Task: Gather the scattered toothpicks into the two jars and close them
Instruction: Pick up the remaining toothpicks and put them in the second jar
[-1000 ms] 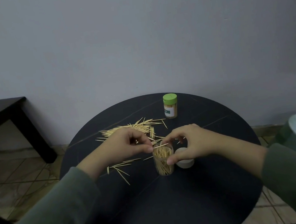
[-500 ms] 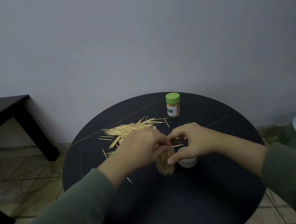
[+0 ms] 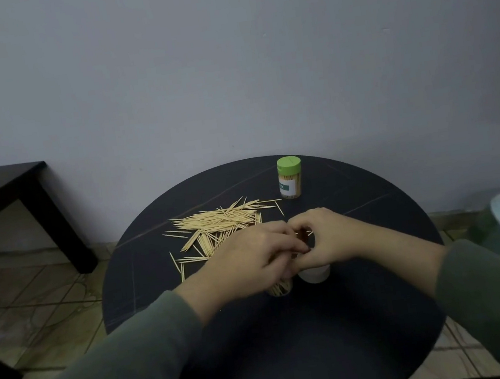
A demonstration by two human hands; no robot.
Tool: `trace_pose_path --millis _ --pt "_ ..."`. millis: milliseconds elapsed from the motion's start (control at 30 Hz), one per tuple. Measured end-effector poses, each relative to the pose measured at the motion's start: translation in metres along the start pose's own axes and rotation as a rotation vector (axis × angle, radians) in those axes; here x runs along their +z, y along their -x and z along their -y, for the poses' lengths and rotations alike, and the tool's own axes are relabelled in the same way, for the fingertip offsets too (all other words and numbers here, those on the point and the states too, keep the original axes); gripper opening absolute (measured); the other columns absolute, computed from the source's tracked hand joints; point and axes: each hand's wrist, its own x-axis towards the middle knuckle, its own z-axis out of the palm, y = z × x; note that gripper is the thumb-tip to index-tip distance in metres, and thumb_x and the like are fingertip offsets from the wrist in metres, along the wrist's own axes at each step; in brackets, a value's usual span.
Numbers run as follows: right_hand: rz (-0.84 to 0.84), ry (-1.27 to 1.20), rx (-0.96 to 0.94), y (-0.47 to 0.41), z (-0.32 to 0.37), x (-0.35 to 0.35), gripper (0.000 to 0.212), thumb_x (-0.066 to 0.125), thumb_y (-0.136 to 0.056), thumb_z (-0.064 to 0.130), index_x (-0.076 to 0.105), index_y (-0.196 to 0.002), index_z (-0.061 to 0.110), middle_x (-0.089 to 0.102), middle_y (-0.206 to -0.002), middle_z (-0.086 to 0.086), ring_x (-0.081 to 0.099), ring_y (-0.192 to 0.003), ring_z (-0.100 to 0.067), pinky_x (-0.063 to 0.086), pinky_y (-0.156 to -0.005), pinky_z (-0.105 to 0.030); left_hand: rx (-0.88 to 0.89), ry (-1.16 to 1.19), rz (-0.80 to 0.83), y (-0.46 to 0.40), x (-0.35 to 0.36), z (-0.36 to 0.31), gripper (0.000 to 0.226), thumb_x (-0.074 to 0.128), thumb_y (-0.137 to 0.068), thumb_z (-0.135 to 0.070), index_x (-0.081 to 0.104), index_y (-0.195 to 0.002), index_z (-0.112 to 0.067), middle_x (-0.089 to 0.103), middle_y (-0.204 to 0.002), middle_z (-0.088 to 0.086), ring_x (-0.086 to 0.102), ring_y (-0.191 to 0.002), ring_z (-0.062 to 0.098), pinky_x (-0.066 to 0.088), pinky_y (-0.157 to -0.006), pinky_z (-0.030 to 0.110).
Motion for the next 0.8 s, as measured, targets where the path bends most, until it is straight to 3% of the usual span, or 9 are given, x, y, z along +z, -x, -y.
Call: trace_pose_path --millis 100,267,367,433,600,667,800 --pt "0.002 -0.002 -0.009 0.000 0.001 -0.001 0.025 0.071 -0.057 0.066 0.058 -0.066 0.046 0.059 -0.073 0.018 0.053 -0.077 0.002 0.030 -0.081 -0.027 0.018 0.071 0.038 0.001 -0.005 0.002 0.034 0.046 -0.087 -0.030 0.070 -0.111 -0.026 0.060 -0.110 -0.012 0.056 -0.101 0.004 0.050 -0.085 0.035" --pt "0.055 0.000 -0.004 0.000 0.000 -0.004 0.022 0.075 -0.075 0.043 0.053 -0.076 0.047 0.058 -0.085 0.022 0.051 -0.088 0.001 0.038 -0.092 -0.034 0.087 0.098 0.000 0.001 -0.006 0.005 0.023 0.066 -0.085 -0.035 0.073 -0.103 -0.023 0.063 -0.103 -0.011 0.060 -0.094 0.002 0.052 -0.082 0.026" --pt "0.053 0.029 0.005 0.001 0.001 -0.004 0.022 0.075 -0.071 0.053 0.059 -0.083 0.045 0.057 -0.087 0.025 0.050 -0.089 0.003 0.036 -0.094 -0.034 0.067 0.164 -0.044 0.000 -0.007 0.009 0.013 0.071 -0.084 -0.033 0.075 -0.092 -0.023 0.064 -0.097 -0.012 0.062 -0.092 0.004 0.053 -0.081 0.026" --pt "0.033 0.048 0.022 0.001 0.001 -0.003 0.038 0.074 -0.067 0.062 0.064 -0.097 0.040 0.060 -0.093 0.023 0.052 -0.094 -0.002 0.038 -0.092 -0.031 0.041 0.187 -0.091 0.000 -0.010 0.018 0.007 0.073 -0.083 -0.029 0.076 -0.086 -0.023 0.066 -0.091 -0.012 0.064 -0.089 0.007 0.053 -0.078 0.029" --pt "0.037 0.060 0.035 0.003 0.003 -0.003 0.052 0.072 -0.069 0.061 0.064 -0.114 0.038 0.062 -0.105 0.020 0.054 -0.096 -0.005 0.037 -0.086 -0.027 -0.041 0.190 -0.138 0.005 -0.016 0.032 0.017 0.066 -0.083 -0.041 0.074 -0.086 -0.027 0.064 -0.087 -0.012 0.063 -0.086 0.010 0.052 -0.075 0.035" --pt "0.042 0.055 0.033 0.003 0.002 -0.003 0.048 0.071 -0.068 0.063 0.064 -0.108 0.039 0.062 -0.101 0.016 0.054 -0.094 -0.007 0.037 -0.083 -0.028 -0.029 0.212 -0.118 0.005 -0.017 0.028 0.018 0.066 -0.084 -0.040 0.075 -0.095 -0.028 0.064 -0.091 -0.011 0.062 -0.089 0.010 0.052 -0.077 0.030" --pt "0.028 0.043 0.010 0.000 0.000 -0.002 0.030 0.075 -0.065 0.062 0.060 -0.077 0.039 0.061 -0.082 0.010 0.054 -0.081 -0.004 0.032 -0.077 -0.024 0.026 0.147 0.004 0.001 -0.008 0.014 0.023 0.062 -0.088 -0.027 0.072 -0.108 -0.031 0.059 -0.102 -0.014 0.057 -0.098 0.004 0.049 -0.085 0.026"
